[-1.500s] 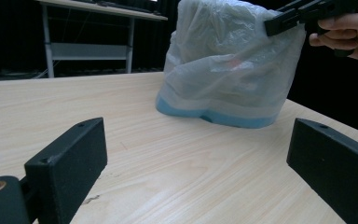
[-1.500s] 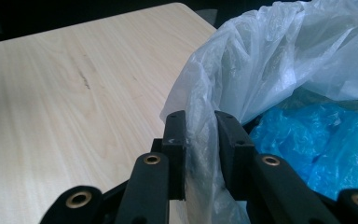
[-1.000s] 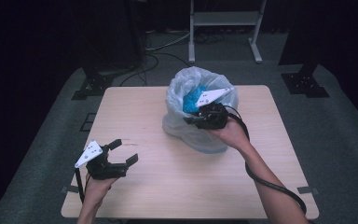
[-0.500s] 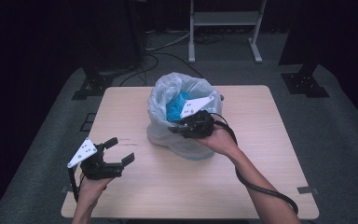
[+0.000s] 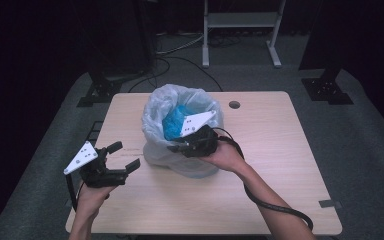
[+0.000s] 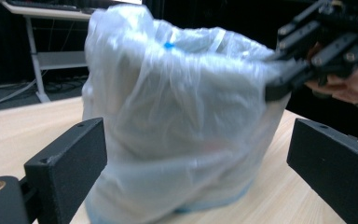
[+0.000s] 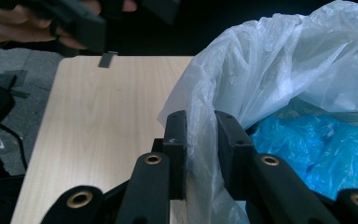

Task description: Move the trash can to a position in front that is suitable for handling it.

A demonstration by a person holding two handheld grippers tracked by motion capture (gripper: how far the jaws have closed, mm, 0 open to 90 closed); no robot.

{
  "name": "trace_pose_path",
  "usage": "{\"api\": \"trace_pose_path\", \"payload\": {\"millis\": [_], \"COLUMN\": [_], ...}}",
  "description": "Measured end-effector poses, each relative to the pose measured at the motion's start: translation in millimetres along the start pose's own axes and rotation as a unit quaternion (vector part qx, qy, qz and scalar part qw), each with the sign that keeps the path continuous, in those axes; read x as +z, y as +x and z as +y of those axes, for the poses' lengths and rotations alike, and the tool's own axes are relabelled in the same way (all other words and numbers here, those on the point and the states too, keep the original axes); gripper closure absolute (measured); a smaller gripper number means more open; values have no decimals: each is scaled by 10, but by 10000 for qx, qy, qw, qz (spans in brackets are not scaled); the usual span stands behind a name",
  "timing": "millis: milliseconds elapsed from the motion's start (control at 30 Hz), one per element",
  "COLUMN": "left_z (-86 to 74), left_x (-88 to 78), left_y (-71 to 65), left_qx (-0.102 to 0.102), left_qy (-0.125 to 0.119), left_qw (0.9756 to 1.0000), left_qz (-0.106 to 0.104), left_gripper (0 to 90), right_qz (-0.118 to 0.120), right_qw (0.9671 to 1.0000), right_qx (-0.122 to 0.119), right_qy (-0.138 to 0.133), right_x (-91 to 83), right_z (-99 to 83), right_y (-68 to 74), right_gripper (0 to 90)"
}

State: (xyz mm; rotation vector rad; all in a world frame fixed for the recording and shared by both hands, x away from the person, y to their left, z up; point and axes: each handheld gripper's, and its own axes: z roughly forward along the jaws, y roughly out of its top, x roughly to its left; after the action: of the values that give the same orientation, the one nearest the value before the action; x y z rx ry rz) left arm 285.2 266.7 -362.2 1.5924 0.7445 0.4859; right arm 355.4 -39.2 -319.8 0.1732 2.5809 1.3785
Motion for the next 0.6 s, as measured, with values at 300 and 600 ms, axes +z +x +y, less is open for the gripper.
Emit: {"api": "trace_pose_path", "payload": {"millis": [300,600], "left_z": [251,348], "left_x": [10,87], "left_y": [9,73], "left_qx": [94,38], "left_qy": [68,180], "left_qw": [9999,9994], "left_qz": [109,302], "left_gripper": [35,35], "right_qz": [352,667], "right_qw": [9991,9965], "right_qx": [-191,-466], "right_qy": [-124,-165], "right_x": [92,145], "right_z": [82,149], "right_y": [192,391], "right_gripper": [751,751]}}
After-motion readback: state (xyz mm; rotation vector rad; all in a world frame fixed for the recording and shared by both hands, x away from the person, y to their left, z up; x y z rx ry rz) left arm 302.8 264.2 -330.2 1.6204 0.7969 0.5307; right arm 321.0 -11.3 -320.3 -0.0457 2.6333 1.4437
